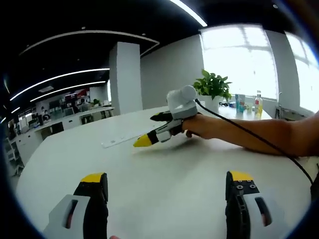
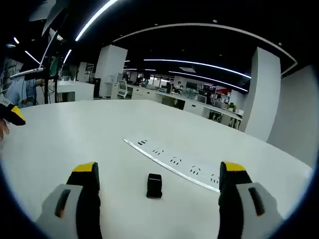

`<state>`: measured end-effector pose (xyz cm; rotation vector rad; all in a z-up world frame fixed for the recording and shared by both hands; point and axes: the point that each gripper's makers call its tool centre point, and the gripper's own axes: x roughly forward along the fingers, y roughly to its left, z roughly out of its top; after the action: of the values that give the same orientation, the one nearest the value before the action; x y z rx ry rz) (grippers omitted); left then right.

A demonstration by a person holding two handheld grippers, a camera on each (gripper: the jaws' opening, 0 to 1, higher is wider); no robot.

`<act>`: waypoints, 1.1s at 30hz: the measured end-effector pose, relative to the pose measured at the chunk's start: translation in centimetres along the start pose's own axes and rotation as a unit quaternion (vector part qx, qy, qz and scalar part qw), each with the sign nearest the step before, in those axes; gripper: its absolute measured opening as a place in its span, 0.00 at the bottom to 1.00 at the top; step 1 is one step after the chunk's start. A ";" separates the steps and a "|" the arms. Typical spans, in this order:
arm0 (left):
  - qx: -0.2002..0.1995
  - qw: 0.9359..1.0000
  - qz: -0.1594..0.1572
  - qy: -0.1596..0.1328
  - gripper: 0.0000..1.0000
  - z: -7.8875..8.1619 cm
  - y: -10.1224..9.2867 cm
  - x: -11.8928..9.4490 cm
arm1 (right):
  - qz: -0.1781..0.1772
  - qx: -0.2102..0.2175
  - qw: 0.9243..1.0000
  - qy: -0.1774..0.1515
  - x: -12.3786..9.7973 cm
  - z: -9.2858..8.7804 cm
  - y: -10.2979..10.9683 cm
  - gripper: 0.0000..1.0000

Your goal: Snap the two parts of the plastic buckle together until the buckle closes and remains connected.

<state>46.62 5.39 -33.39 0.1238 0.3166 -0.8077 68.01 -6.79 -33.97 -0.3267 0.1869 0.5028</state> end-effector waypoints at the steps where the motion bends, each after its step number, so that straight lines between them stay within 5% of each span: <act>1: -0.001 1.000 -0.001 -0.001 1.00 0.0 -0.1 0.0 | -0.001 -0.001 1.000 0.002 0.0 -0.1 -0.1 1.00; 8: 0.000 1.000 -0.010 0.003 1.00 0.0 -0.7 -0.2 | -0.006 0.003 1.000 0.003 0.1 0.2 -0.7 1.00; 11: -0.016 1.000 0.013 0.004 1.00 -0.3 0.2 0.0 | -0.008 0.003 1.000 0.006 0.1 0.1 -0.7 1.00; 13: 0.021 0.998 0.048 0.017 1.00 -0.9 1.2 -0.1 | -0.011 0.008 1.000 0.004 0.0 0.1 -0.8 1.00; 14: 0.083 0.994 0.055 0.038 1.00 -1.7 1.3 -0.1 | -0.010 0.009 1.000 0.003 -0.1 0.1 -0.7 1.00; 16: 0.131 0.983 0.103 0.081 1.00 -3.1 2.5 -0.3 | -0.008 0.028 1.000 -0.005 -0.4 0.3 -0.5 1.00; 17: 0.112 0.989 0.091 0.038 1.00 -1.8 2.2 0.3 | -0.005 0.033 0.999 -0.005 -0.6 0.3 -0.4 1.00; 18: 0.110 0.988 0.085 0.061 1.00 -2.3 2.2 -0.1 | -0.004 0.033 0.999 -0.005 -0.7 0.4 -0.4 1.00; 20: 0.080 0.993 0.067 0.061 1.00 -2.4 1.2 -0.2 | -0.005 0.029 0.999 -0.013 -1.0 0.7 -0.2 1.00; 23: -0.009 0.999 0.029 0.019 1.00 -1.4 1.1 0.1 | -0.012 0.027 0.999 -0.024 -1.9 1.4 -0.1 1.00; 28: -0.013 0.999 0.040 0.021 1.00 -1.5 1.6 -0.6 | -0.023 0.025 0.999 -0.039 -3.1 2.2 0.0 1.00; 30: -0.044 0.998 0.032 0.025 1.00 -1.4 2.3 -0.4 | -0.024 0.018 0.999 -0.031 -3.1 1.9 -0.1 1.00; 33: -0.017 0.999 0.037 0.015 0.94 -0.8 1.7 -0.8 | -0.014 0.009 1.000 -0.005 -3.6 0.8 0.7 0.98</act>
<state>47.12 7.31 -33.88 0.1144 0.3513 -0.7266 64.63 -7.50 -32.45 -0.3092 0.1772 0.4756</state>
